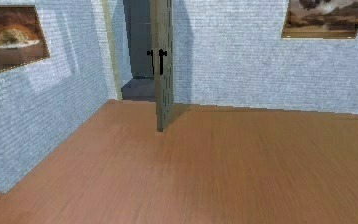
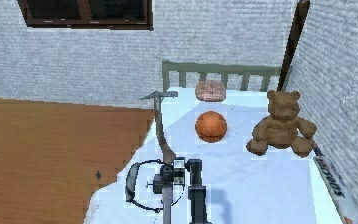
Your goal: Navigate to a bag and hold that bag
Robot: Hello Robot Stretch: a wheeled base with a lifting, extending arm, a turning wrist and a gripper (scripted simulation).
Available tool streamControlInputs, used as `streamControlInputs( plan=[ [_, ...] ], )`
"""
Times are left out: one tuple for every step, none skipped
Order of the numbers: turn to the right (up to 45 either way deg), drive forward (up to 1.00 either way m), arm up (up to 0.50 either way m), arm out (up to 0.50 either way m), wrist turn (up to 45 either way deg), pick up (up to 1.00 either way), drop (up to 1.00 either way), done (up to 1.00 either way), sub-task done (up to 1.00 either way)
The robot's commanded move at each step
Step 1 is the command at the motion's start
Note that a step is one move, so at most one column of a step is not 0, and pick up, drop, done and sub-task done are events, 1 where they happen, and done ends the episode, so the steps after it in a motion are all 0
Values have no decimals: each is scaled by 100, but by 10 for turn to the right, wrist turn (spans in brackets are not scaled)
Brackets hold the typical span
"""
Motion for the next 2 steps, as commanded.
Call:
streamControlInputs(
  plan=[
    [0, 0, 0, 0, 450, 0, 0, 0, 0],
    [0, 0, 0, 0, 450, 0, 0, 0, 0]
  ],
)
